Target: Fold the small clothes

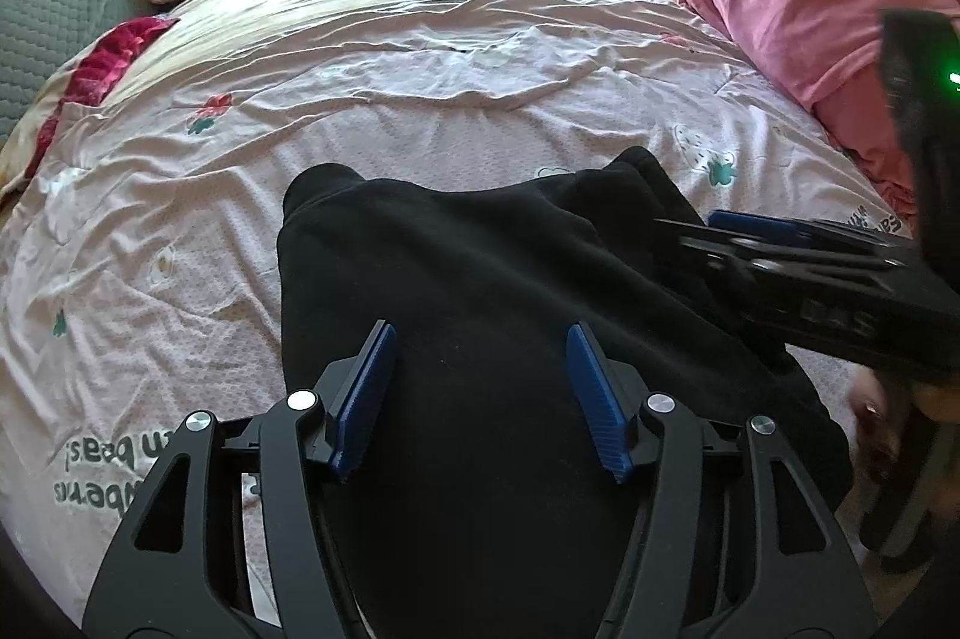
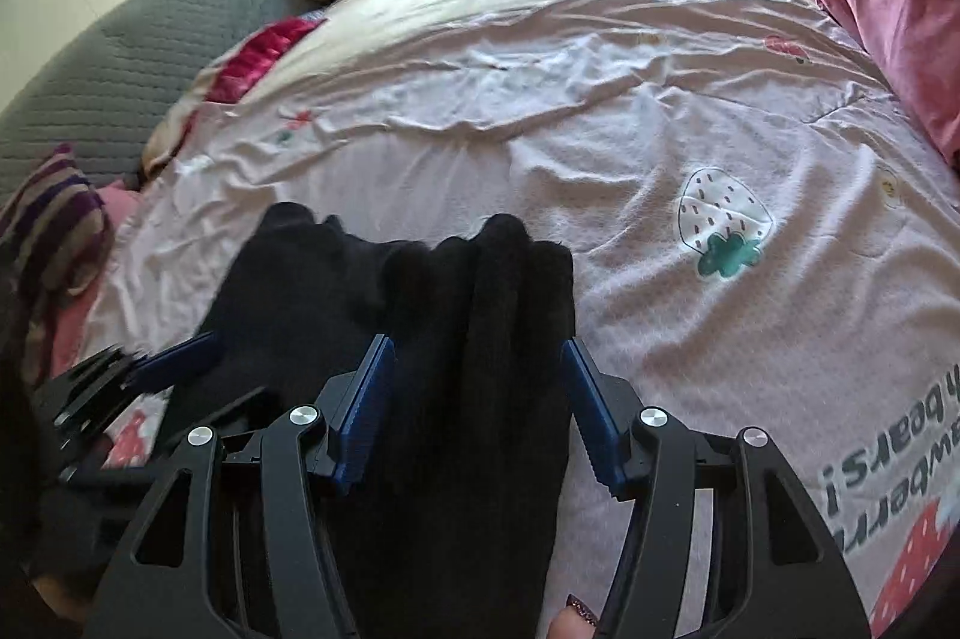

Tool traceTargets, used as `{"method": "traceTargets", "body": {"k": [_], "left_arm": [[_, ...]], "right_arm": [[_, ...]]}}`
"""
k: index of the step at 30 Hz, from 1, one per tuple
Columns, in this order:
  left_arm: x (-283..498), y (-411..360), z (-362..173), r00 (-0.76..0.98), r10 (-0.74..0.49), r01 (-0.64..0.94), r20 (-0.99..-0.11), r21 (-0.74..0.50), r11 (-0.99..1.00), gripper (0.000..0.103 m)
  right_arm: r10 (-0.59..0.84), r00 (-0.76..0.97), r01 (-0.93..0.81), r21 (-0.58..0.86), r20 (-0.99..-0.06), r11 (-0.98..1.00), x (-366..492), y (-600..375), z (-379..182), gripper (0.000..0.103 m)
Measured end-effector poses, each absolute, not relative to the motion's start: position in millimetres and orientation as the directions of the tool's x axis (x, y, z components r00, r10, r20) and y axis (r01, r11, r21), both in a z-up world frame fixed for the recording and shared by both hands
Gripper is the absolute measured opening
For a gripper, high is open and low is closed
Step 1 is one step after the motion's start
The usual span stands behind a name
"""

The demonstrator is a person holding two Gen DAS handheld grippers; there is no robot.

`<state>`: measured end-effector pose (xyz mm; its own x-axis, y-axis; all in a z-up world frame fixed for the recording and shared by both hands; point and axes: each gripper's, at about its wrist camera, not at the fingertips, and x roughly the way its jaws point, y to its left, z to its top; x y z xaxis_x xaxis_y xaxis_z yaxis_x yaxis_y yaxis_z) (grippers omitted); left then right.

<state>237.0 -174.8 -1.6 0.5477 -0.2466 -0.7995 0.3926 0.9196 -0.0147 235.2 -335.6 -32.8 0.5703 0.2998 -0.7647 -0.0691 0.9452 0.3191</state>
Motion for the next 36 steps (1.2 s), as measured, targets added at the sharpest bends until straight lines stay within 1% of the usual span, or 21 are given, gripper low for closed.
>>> {"method": "traceTargets", "body": {"k": [3, 4, 6, 7, 8, 11, 13, 16, 17, 18, 21, 22, 24, 25, 26, 30, 33, 35, 36], "left_arm": [[236.3, -174.0, -1.5, 0.549, -0.252, 0.395, -0.797, -0.018, 0.919, 0.052], [236.4, -173.9, -1.4, 0.55, -0.251, 0.394, -0.797, -0.017, 0.919, 0.052], [236.1, -174.0, -1.5, 0.549, -0.251, 0.396, -0.797, -0.017, 0.918, 0.053], [236.0, -174.0, -1.2, 0.548, -0.253, 0.397, -0.797, -0.018, 0.918, 0.054], [236.1, -173.6, -0.4, 0.547, -0.254, 0.397, -0.798, -0.021, 0.918, 0.054], [234.6, -172.8, 3.1, 0.544, -0.264, 0.401, -0.797, -0.031, 0.916, 0.057], [232.1, -171.2, 7.2, 0.546, -0.273, 0.401, -0.792, -0.039, 0.915, 0.063], [228.2, -170.1, 11.7, 0.553, -0.278, 0.4, -0.786, -0.043, 0.916, 0.068], [227.0, -169.9, 12.6, 0.556, -0.271, 0.398, -0.786, -0.035, 0.917, 0.069], [225.5, -169.3, 12.6, 0.562, -0.257, 0.393, -0.786, -0.02, 0.919, 0.073], [225.4, -166.3, 6.0, 0.55, -0.237, 0.381, -0.801, -0.012, 0.925, 0.074], [225.3, -165.1, 2.2, 0.542, -0.234, 0.378, -0.807, -0.014, 0.926, 0.075], [224.1, -161.8, -4.9, 0.535, -0.237, 0.372, -0.811, -0.025, 0.928, 0.076], [223.2, -159.7, -7.2, 0.533, -0.242, 0.369, -0.811, -0.034, 0.929, 0.076], [222.0, -157.3, -8.8, 0.531, -0.247, 0.364, -0.81, -0.045, 0.93, 0.076], [216.8, -150.4, -9.5, 0.525, -0.267, 0.355, -0.808, -0.077, 0.932, 0.076], [211.0, -148.1, -8.1, 0.53, -0.264, 0.357, -0.806, -0.071, 0.931, 0.076], [208.1, -146.0, -7.8, 0.529, -0.267, 0.354, -0.806, -0.077, 0.932, 0.076], [205.9, -144.2, -7.4, 0.528, -0.27, 0.353, -0.805, -0.082, 0.932, 0.076]], "right_arm": [[0.308, 0.562, -0.069, 0.328, -0.767, 0.942, 241.6, -331.2, -35.1, 0.057], [0.309, 0.558, -0.077, 0.322, -0.77, 0.944, 243.3, -327.2, -36.8, 0.055], [0.308, 0.55, -0.1, 0.305, -0.776, 0.947, 247.5, -320.7, -41.2, 0.032], [0.293, 0.564, -0.108, 0.283, -0.772, 0.953, 245.9, -318.9, -40.7, 0.016], [0.294, 0.573, -0.115, 0.28, -0.765, 0.953, 245.4, -319.1, -38.7, 0.013], [0.312, 0.606, -0.126, 0.299, -0.732, 0.946, 243.7, -325.4, -27.6, 0.011], [0.307, 0.641, -0.136, 0.29, -0.704, 0.947, 240.6, -329.8, -16.4, 0.011], [0.289, 0.676, -0.134, 0.272, -0.678, 0.953, 238.8, -337.2, -7.0, 0.011], [0.284, 0.68, -0.126, 0.273, -0.677, 0.954, 239.4, -340.7, -7.9, 0.011], [0.279, 0.677, -0.116, 0.275, -0.681, 0.954, 240.8, -343.2, -11.1, 0.011], [0.268, 0.628, -0.083, 0.279, -0.73, 0.957, 248.1, -346.8, -33.8, 0.011], [0.259, 0.62, -0.073, 0.275, -0.741, 0.959, 249.2, -347.0, -40.3, 0.012], [0.238, 0.616, -0.056, 0.259, -0.751, 0.964, 249.7, -348.8, -49.1, 0.018], [0.206, 0.622, -0.036, 0.235, -0.755, 0.971, 248.4, -350.5, -49.3, 0.029], [0.188, 0.626, -0.024, 0.222, -0.757, 0.975, 246.7, -351.7, -48.2, 0.038], [0.146, 0.652, -0.014, 0.181, -0.744, 0.983, 233.6, -351.6, -38.4, 0.039], [0.091, 0.677, -0.004, 0.119, -0.73, 0.993, 217.4, -350.4, -29.3, 0.046], [0.077, 0.697, 0.007, 0.115, -0.713, 0.993, 204.1, -352.6, -22.4, 0.063], [0.075, 0.711, 0.013, 0.119, -0.699, 0.993, 195.6, -353.9, -17.3, 0.065]]}}
